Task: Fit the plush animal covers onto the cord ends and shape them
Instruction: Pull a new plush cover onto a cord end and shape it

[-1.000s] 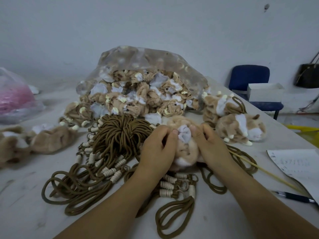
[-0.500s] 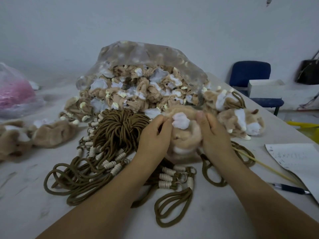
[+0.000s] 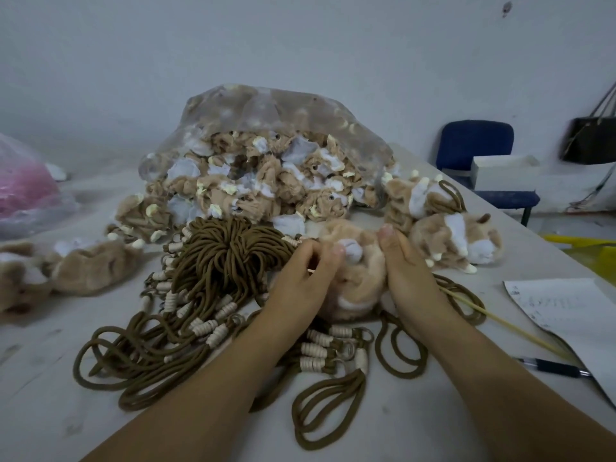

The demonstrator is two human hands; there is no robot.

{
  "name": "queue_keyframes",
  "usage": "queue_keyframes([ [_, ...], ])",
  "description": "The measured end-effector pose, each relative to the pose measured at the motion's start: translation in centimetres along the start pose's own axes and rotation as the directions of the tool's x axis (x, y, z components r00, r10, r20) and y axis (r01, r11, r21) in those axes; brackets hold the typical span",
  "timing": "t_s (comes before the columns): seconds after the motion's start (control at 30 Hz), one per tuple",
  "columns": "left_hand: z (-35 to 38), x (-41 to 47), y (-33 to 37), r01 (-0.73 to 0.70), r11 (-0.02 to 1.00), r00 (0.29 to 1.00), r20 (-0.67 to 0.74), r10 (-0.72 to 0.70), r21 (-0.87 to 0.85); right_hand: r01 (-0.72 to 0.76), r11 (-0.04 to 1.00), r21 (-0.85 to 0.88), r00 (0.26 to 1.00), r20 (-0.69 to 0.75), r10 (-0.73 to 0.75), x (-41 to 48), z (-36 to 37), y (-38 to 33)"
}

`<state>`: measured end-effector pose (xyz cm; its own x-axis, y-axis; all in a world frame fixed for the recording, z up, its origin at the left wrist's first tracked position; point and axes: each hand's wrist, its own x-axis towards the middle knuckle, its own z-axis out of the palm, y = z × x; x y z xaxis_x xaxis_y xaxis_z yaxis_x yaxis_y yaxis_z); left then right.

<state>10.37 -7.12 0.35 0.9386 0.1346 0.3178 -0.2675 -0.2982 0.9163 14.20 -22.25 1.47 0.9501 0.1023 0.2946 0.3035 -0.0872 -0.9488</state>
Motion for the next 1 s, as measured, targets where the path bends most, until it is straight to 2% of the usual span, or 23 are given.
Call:
queue_keyframes([
  [0.13,-0.2,0.3,0.0,0.042,0.999,0.999,-0.021,-0.042,-0.016,0.018,1.0,0.024,0.992,0.124,-0.021,-0.3,0.3,0.2],
  [0.27,-0.4,0.4,0.3,0.145,0.983,0.989,0.045,-0.141,-0.116,0.043,0.997,0.066,0.977,0.207,-0.056,-0.6,0.2,-0.2],
  [0.37,-0.3,0.3,0.4,0.145,0.983,0.989,0.052,-0.14,-0.113,0.221,0.974,-0.056,0.948,0.245,-0.202,-1.1,0.7,-1.0],
  [0.43,-0.2,0.2,0.4,0.1,0.991,0.995,0.01,-0.1,-0.09,0.392,0.888,-0.239,0.893,0.33,-0.305,-1.4,1.5,-1.2],
  [0.5,-0.3,0.3,0.3,0.063,0.997,0.996,-0.066,-0.065,-0.036,0.461,0.838,-0.292,0.867,0.348,-0.356,-1.4,1.7,-1.1],
  [0.6,-0.6,0.7,0.3,0.051,0.991,0.988,-0.154,-0.032,0.123,0.338,0.906,-0.254,0.936,0.188,-0.296,-0.8,0.8,-0.6],
  [0.67,-0.6,0.8,0.4,0.025,0.99,0.993,-0.116,-0.009,0.139,0.235,0.95,-0.204,0.971,0.092,-0.221,-0.4,0.3,0.0],
  [0.87,-0.5,0.2,0.5,0.039,0.996,0.987,0.161,-0.026,-0.077,0.09,0.994,-0.062,0.996,0.008,-0.089,0.0,0.0,0.0],
  [1.0,-0.7,0.2,0.3,-0.042,0.994,0.973,0.221,0.064,-0.105,0.026,1.0,0.005,1.0,-0.006,-0.025,0.0,-0.4,-0.2],
])
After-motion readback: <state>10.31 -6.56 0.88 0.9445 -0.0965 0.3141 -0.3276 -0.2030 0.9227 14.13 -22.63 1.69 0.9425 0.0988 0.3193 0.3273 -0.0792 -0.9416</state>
